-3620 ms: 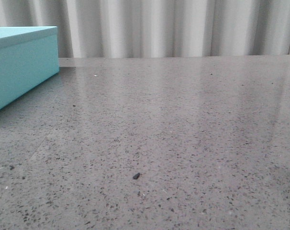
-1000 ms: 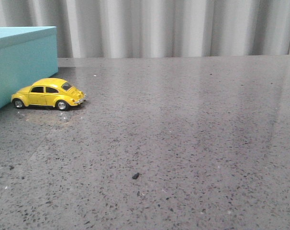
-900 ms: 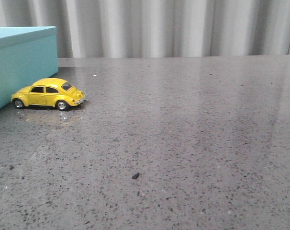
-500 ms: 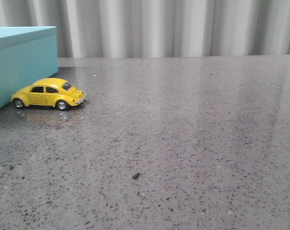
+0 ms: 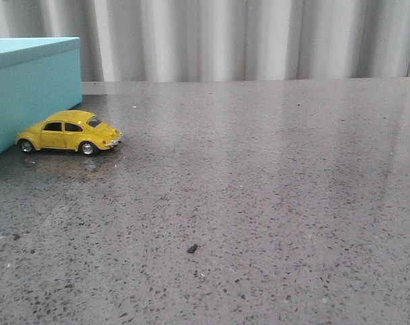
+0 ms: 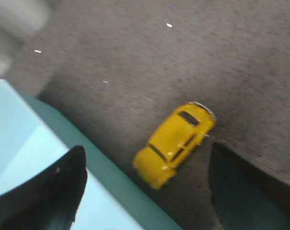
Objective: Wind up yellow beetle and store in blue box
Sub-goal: 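Move the left gripper over the car beside the blue box, then lower the left gripper and close it around the car's body, then lift the car off the table with the left gripper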
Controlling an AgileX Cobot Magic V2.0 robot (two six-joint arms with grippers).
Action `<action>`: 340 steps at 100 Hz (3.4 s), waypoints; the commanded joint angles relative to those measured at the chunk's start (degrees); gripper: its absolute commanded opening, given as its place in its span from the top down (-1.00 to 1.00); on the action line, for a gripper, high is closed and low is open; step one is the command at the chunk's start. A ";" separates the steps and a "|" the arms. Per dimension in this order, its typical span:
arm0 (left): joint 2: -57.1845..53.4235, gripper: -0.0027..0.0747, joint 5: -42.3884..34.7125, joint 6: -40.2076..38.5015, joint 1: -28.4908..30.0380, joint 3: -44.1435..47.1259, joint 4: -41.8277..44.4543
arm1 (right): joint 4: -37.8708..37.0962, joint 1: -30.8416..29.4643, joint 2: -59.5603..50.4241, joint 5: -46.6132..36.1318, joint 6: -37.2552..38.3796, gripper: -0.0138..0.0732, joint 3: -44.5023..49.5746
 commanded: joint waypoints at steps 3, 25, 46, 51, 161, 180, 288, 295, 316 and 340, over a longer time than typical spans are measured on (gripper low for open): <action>1.94 -0.34 3.16 1.90 -0.60 -2.86 -3.34 | 0.06 0.00 0.09 -4.19 -0.71 0.82 -1.51; 5.10 -0.34 0.14 7.61 -0.60 -2.86 -3.93 | 0.06 0.00 0.09 -4.20 -0.71 0.82 -1.51; 8.82 -0.34 -0.89 12.88 -0.69 -2.86 -4.00 | 0.06 0.00 0.09 -4.20 -0.71 0.82 -1.51; 9.74 -0.34 -0.89 15.19 -0.69 -2.86 -4.00 | 0.06 0.00 0.09 -4.11 -0.71 0.82 -1.51; 20.36 -0.34 -5.98 23.41 -3.63 -2.86 3.38 | 0.06 0.00 0.09 -4.23 -0.71 0.82 -1.51; 21.91 -0.34 -5.98 23.41 -3.63 -2.86 3.47 | 0.06 0.00 0.09 -4.23 -0.71 0.82 -1.51; 21.88 0.83 -5.98 23.31 -3.63 -3.72 3.59 | 0.06 0.00 0.09 -4.23 -0.71 0.82 -1.51; 21.88 0.90 -5.98 23.31 -3.63 -4.99 3.59 | 0.06 0.00 0.09 -4.23 -0.71 0.82 -1.51; 21.88 0.99 -5.18 22.65 -3.63 -11.53 1.70 | 0.06 0.00 0.09 -4.23 -0.71 0.82 -1.49; 21.13 0.99 1.35 22.12 -3.63 -21.51 -0.90 | 0.06 0.00 0.09 -4.93 -0.71 0.82 -0.87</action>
